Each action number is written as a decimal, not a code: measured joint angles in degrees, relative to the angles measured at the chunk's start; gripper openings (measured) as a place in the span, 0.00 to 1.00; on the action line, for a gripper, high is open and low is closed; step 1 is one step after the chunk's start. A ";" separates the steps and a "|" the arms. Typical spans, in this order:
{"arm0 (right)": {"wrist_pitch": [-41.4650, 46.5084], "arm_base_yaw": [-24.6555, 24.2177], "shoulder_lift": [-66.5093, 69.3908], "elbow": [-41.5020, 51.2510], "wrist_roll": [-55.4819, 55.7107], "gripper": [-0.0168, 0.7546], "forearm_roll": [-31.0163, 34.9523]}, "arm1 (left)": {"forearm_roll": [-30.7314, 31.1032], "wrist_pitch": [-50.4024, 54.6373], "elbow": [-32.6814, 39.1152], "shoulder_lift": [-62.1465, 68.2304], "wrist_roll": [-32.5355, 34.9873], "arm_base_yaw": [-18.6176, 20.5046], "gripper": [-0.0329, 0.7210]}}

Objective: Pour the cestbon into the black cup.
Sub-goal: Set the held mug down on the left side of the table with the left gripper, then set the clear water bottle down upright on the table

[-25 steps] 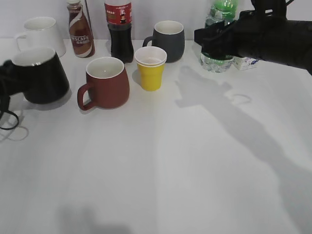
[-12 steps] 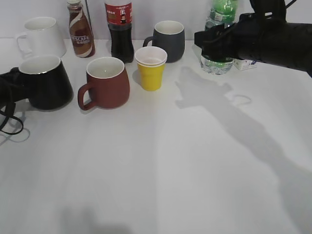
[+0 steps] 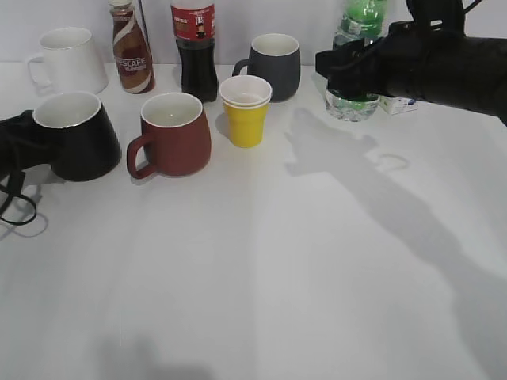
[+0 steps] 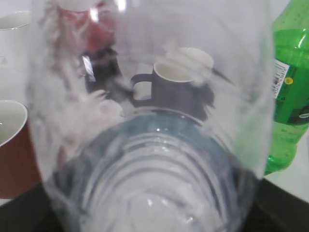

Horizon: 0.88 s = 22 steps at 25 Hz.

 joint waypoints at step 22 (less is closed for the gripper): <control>0.00 0.00 0.04 0.00 -0.14 0.62 0.00 | -2.26 -0.96 9.41 -7.13 0.89 0.00 0.39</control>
